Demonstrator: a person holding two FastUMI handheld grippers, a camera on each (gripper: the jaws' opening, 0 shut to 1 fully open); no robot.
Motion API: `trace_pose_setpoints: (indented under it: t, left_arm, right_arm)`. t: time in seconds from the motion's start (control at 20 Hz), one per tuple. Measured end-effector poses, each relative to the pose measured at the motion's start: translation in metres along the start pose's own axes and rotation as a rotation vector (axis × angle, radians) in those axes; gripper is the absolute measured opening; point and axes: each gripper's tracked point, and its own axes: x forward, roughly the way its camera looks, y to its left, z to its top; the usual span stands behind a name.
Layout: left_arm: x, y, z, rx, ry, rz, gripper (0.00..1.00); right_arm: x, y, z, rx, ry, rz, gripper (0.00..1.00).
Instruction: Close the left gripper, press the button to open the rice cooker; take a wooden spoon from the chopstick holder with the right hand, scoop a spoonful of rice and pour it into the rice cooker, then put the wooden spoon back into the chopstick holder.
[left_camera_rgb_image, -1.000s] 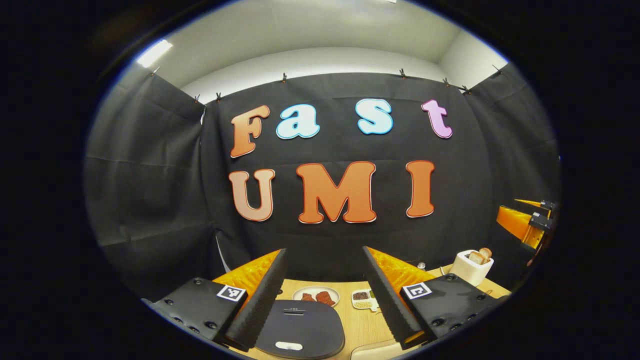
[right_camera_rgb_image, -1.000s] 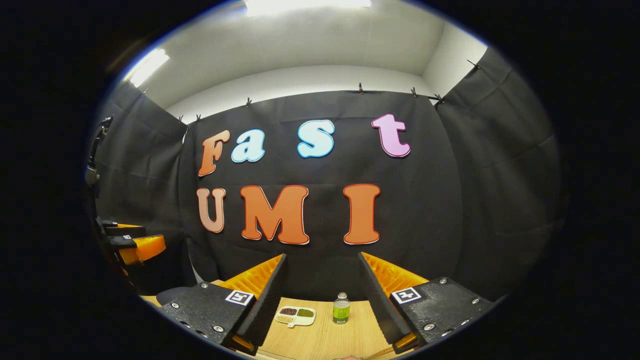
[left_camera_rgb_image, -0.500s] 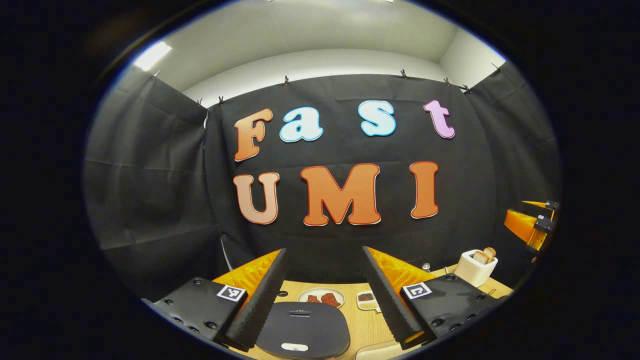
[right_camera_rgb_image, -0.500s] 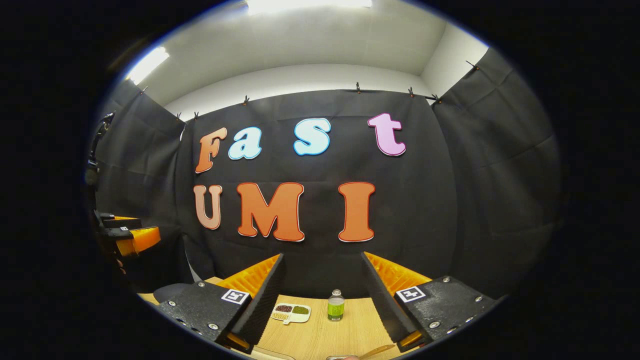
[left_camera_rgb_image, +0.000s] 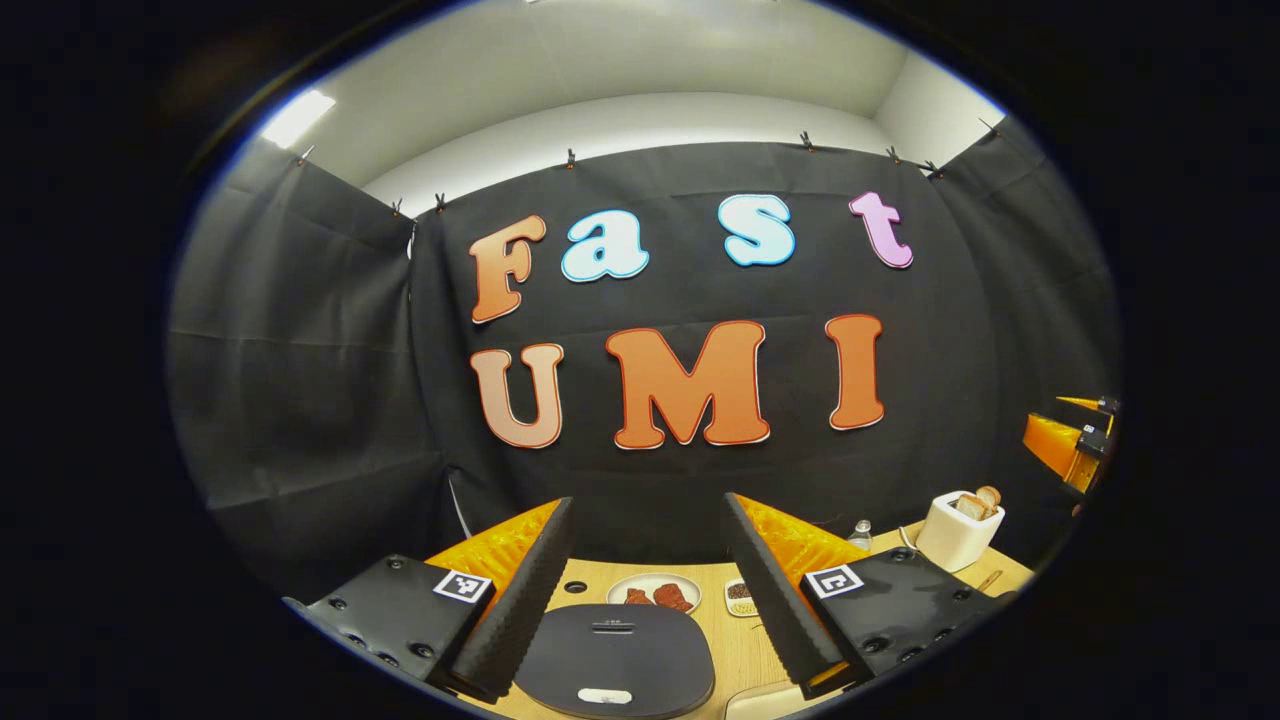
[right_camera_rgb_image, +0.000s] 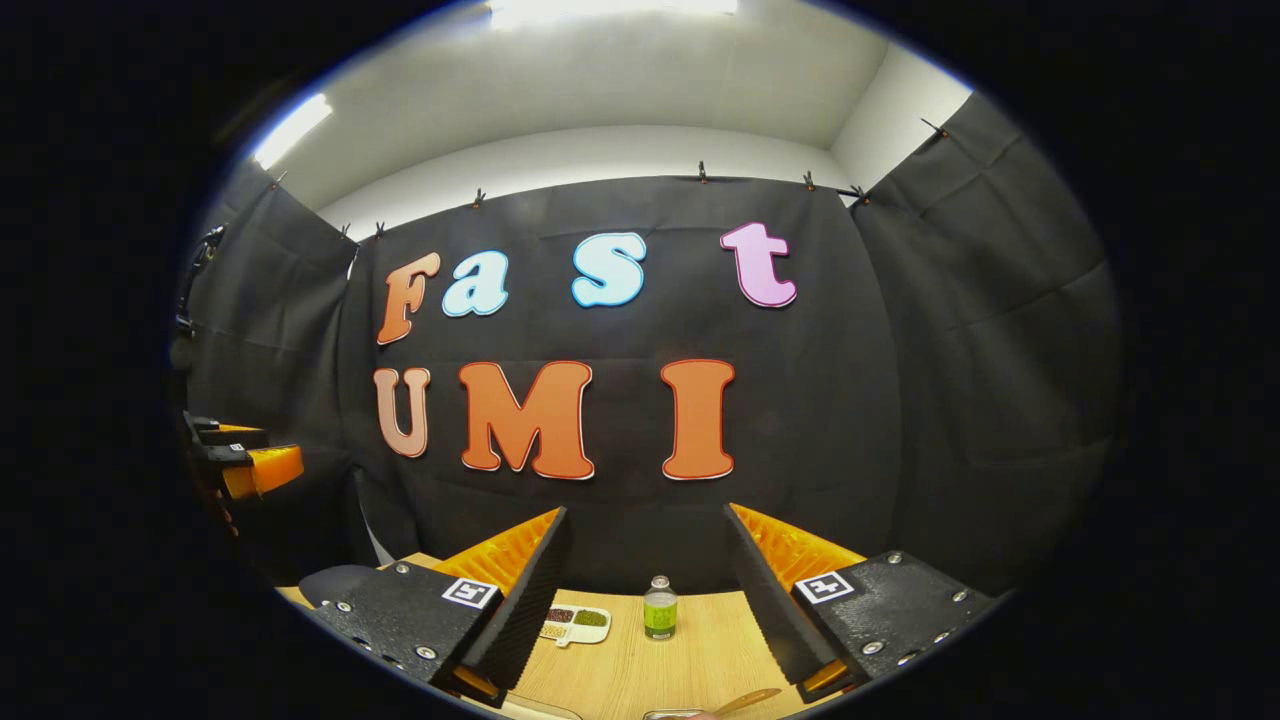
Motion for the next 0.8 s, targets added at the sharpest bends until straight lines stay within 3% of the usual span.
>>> trace_pose_setpoints:
  t: [0.05,0.25,0.3,0.4,0.65,0.8]
  left_arm:
    - [0.001,0.001,-0.001,0.001,0.004,0.001,0.92]
    - [0.006,0.0,-0.007,0.014,0.035,-0.01,0.46]
    - [0.009,0.001,-0.013,0.018,0.056,-0.013,0.34]
    - [0.011,-0.003,-0.03,0.015,0.127,-0.038,0.11]
    - [0.011,-0.005,-0.106,-0.031,0.478,-0.08,0.06]
    - [0.006,0.009,-0.154,0.003,0.685,-0.073,0.06]
  right_arm:
    - [0.0,-0.002,-0.001,-0.004,0.003,-0.005,0.92]
    - [-0.001,-0.008,-0.007,-0.013,0.017,-0.023,0.93]
    - [-0.003,-0.009,-0.008,-0.014,0.02,-0.029,0.97]
    - [-0.004,-0.013,-0.011,-0.012,0.026,-0.039,0.97]
    - [-0.007,-0.022,-0.022,-0.011,0.052,-0.061,0.93]
    - [-0.01,-0.03,-0.032,-0.016,0.073,-0.088,0.93]
